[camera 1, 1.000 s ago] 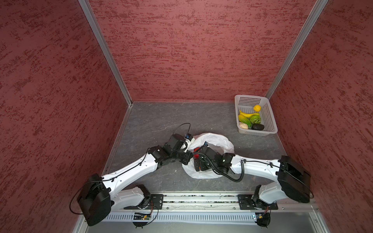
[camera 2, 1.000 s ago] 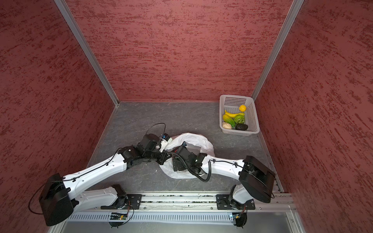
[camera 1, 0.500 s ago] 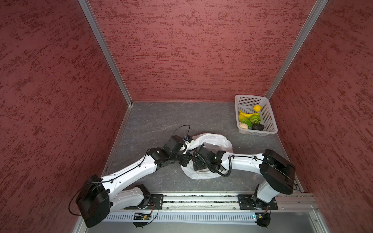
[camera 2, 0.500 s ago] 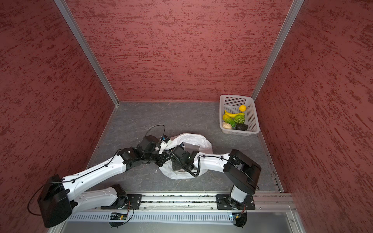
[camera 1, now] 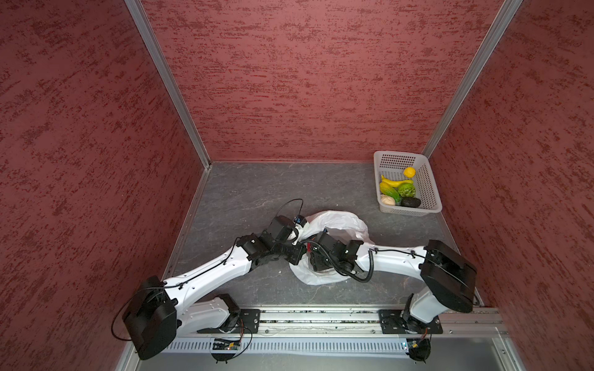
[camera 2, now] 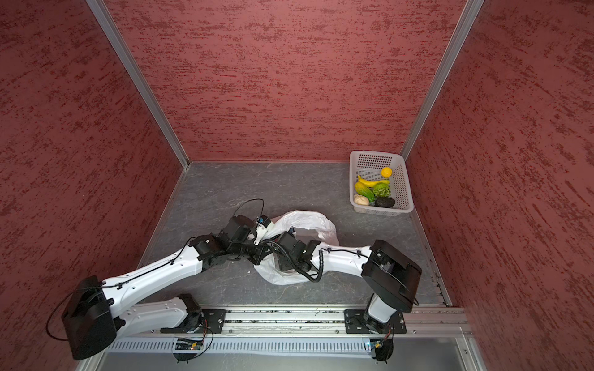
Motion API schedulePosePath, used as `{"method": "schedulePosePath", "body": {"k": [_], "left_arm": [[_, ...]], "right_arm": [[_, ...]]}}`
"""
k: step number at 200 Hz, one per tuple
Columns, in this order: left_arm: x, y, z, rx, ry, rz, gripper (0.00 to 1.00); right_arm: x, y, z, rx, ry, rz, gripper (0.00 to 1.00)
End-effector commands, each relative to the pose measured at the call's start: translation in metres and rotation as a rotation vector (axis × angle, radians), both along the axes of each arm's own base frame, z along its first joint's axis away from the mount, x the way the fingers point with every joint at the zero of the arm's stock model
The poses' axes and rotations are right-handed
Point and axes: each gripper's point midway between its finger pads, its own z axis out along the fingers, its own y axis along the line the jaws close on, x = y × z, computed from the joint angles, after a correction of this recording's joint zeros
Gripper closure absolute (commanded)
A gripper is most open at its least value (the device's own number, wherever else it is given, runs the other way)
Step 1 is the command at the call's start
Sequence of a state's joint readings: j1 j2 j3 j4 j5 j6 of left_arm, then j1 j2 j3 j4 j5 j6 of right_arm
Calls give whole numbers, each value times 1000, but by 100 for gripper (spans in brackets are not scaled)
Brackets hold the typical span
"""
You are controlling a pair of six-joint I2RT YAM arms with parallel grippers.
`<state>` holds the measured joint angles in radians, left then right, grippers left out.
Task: Untie the knot of the plastic bag and take out the fruit
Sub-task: Pick up the fruit from the plastic bag, then place the fruit in the basket.
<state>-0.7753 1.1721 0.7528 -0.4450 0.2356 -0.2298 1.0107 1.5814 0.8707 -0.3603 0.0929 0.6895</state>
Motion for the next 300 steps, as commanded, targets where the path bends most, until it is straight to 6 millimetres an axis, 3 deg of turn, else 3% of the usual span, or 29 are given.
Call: {"method": "schedulePosePath", "body": {"k": [1, 26, 30, 67, 108, 155, 189, 235, 300], "left_arm": [[12, -5, 12, -21, -25, 33, 100], [20, -5, 13, -18, -16, 54, 100], [21, -5, 13, -14, -14, 56, 100], [29, -4, 15, -6, -8, 75, 100], [30, -4, 12, 3, 1, 73, 100], [28, 0, 4, 26, 13, 78, 100], [27, 0, -2, 30, 22, 81, 100], [27, -2, 0, 31, 8, 80, 100], [25, -5, 3, 30, -2, 83, 100]], "right_arm": [[-8, -8, 19, 8, -11, 37, 39], [-16, -10, 30, 8, 2, 73, 39], [-17, -9, 40, 30, -9, 79, 39], [-27, -5, 64, 72, -2, 120, 40], [-22, -6, 108, 134, -59, 103, 39], [-2, -11, 163, 227, -139, 35, 39], [32, -25, 202, 314, -216, -62, 39], [99, -74, 238, 378, -354, -250, 39], [182, -188, 222, 297, -519, -547, 39]]}}
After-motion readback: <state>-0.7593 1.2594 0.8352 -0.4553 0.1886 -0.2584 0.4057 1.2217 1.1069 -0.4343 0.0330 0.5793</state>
